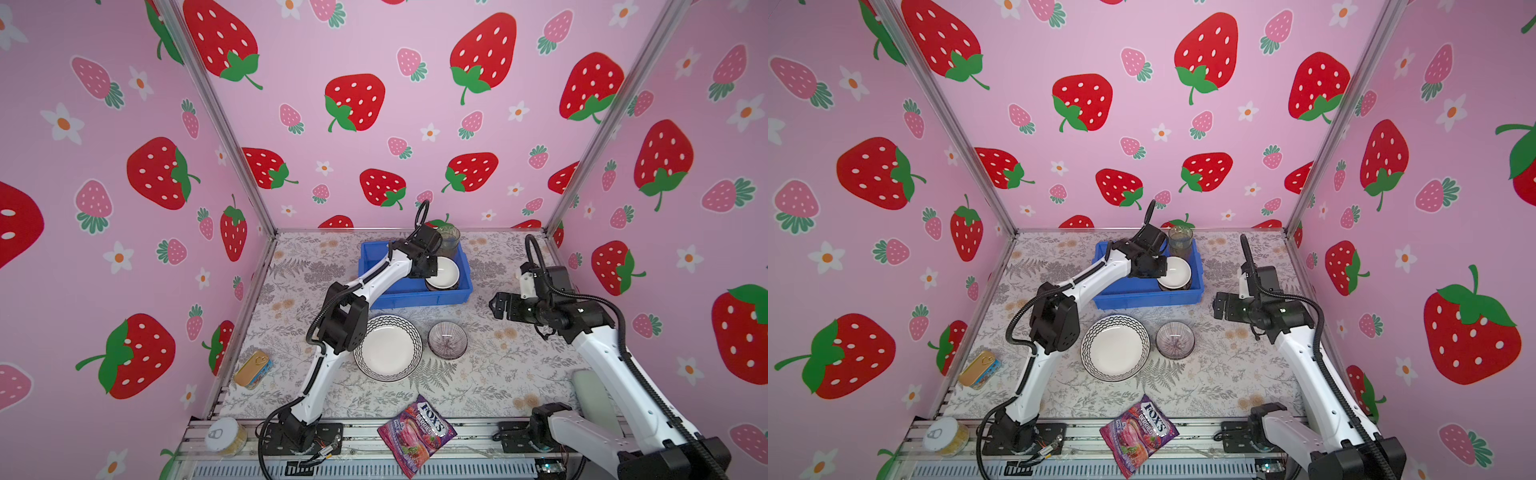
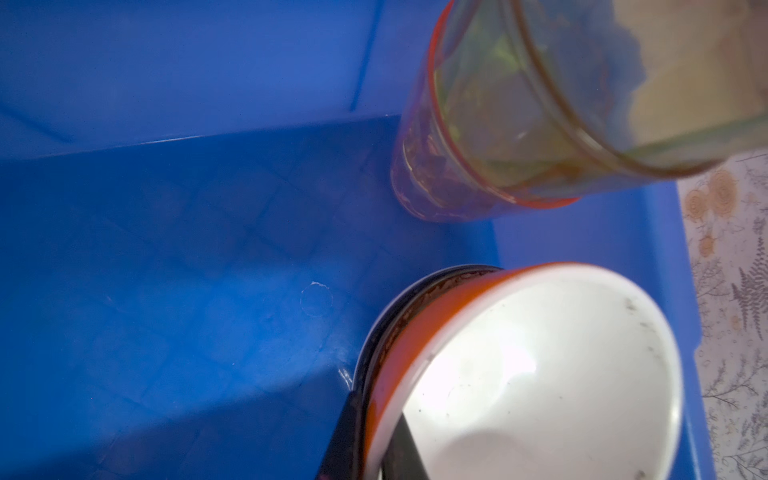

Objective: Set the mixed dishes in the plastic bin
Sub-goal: 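Lower the white orange-rimmed bowl into the bin onto the green bowl with the left gripper, then open and raise the left gripper while the right lowers toward the purple striped bowl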

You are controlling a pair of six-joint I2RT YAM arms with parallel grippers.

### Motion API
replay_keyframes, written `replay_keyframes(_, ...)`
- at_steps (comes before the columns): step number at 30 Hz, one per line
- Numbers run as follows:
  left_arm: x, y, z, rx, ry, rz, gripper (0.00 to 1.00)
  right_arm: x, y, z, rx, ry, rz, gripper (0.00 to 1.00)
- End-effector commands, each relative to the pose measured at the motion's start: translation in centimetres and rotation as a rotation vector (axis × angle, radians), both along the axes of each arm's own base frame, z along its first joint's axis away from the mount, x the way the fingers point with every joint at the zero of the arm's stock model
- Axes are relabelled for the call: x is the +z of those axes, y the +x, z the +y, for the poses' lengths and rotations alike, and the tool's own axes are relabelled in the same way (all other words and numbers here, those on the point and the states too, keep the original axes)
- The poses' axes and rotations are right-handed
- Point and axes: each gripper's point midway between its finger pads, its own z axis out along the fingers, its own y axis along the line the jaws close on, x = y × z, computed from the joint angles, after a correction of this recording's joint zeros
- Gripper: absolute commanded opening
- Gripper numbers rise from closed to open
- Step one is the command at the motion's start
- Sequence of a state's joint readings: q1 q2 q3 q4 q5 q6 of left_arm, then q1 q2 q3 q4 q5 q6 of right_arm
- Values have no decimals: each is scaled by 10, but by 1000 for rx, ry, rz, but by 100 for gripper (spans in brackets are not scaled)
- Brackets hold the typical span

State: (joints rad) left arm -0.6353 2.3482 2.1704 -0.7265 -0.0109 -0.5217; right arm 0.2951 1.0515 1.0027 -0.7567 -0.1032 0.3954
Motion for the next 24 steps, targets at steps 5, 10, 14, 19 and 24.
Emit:
replay_keyframes(5,13,8,-16,-21,-65,-30,29,-4,-2,-1,12,-2,14,99)
replay_keyframes(10,16,5,-18,-25,-77,-25,41,-6,-5,4,46,11,22,99)
replay_keyframes(14,26,4,-19,-27,-98,-31,54,-13,-8,8,69,22,40,98)
replay_keyframes(19,50,-1,-17,-30,-122,-53,68,-27,-13,18,99,66,78,91)
replay_keyframes(24,76,-8,-9,-26,-134,-85,76,-39,-18,30,110,82,104,84)
